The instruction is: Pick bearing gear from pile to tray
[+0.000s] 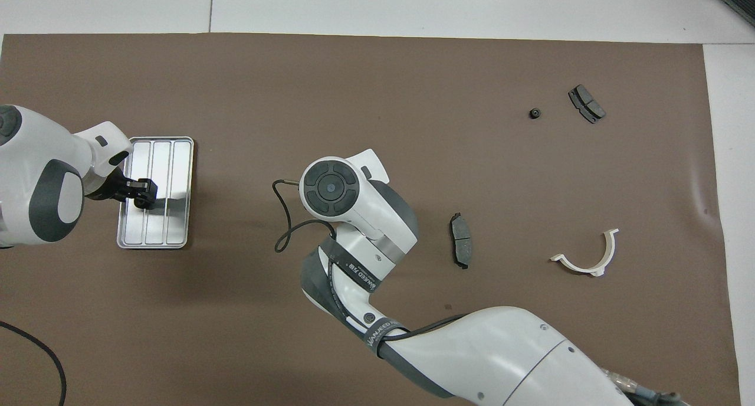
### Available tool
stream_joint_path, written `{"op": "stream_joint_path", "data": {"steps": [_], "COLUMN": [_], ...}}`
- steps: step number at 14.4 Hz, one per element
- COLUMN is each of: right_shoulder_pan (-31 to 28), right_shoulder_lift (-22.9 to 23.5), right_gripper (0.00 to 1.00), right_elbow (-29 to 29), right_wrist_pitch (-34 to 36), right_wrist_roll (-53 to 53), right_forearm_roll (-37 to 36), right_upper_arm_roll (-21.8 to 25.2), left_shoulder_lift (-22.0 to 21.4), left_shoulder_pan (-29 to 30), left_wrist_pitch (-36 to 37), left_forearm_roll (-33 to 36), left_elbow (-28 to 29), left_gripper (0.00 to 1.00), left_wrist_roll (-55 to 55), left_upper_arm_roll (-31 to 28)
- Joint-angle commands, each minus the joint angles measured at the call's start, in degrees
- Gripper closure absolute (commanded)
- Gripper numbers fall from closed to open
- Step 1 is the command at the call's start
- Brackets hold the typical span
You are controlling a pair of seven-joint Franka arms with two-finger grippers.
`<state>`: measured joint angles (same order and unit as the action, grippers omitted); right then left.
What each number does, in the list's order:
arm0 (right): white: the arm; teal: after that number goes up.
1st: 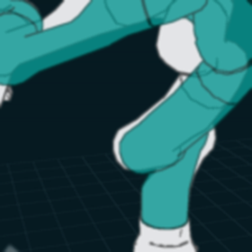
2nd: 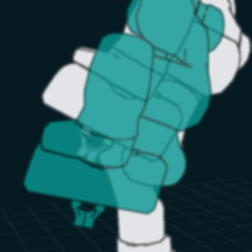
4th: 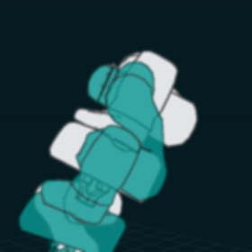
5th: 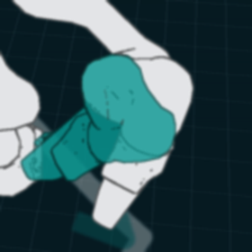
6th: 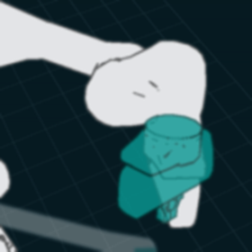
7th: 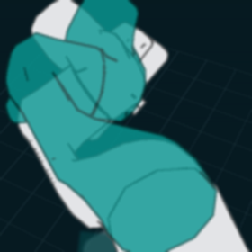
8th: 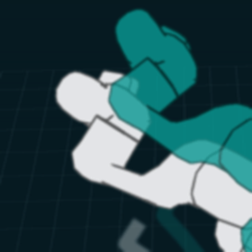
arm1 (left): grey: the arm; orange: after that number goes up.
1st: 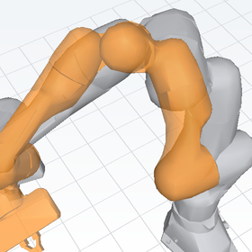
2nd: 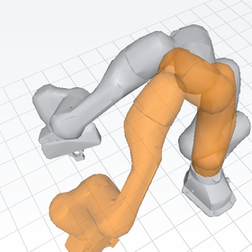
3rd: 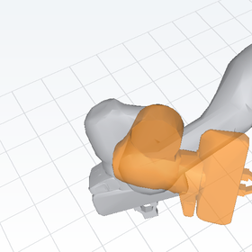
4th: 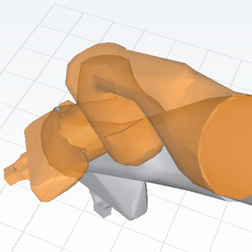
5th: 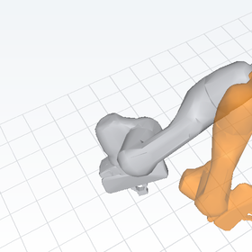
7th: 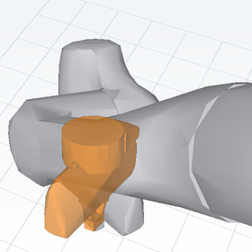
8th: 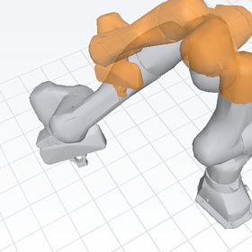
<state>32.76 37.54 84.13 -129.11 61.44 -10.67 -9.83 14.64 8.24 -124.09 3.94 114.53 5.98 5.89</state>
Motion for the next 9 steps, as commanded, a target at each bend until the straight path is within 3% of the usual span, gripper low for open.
{"op": "stream_joint_path", "data": {"steps": [1,2,5,9], "right_shoulder_pan": [0.1,0.0,-2.2,-10.1], "right_shoulder_lift": [0.3,0.2,-1.2,-9.3], "right_gripper": [0.08,0.00,0.00,0.00], "right_elbow": [-0.3,-0.5,-0.5,5.1], "right_wrist_pitch": [-0.1,0.3,0.6,2.4], "right_wrist_roll": [0.8,0.8,-0.8,-8.5], "right_forearm_roll": [-1.4,-1.3,-1.4,-0.5], "right_upper_arm_roll": [0.0,0.0,0.0,-0.1], "left_shoulder_lift": [-1.1,-0.9,-0.4,0.5], "left_shoulder_pan": [-0.5,-1.9,-6.5,-17.7], "left_wrist_pitch": [-0.2,0.0,-0.5,-8.1], "left_forearm_roll": [-0.5,-1.8,-4.2,-4.3], "left_elbow": [-1.1,-2.2,-4.2,-4.3], "left_gripper": [0.11,0.11,0.13,0.15], "left_wrist_roll": [-0.1,-0.4,-6.6,-23.0], "left_upper_arm_roll": [0.3,0.4,0.4,0.2]}}
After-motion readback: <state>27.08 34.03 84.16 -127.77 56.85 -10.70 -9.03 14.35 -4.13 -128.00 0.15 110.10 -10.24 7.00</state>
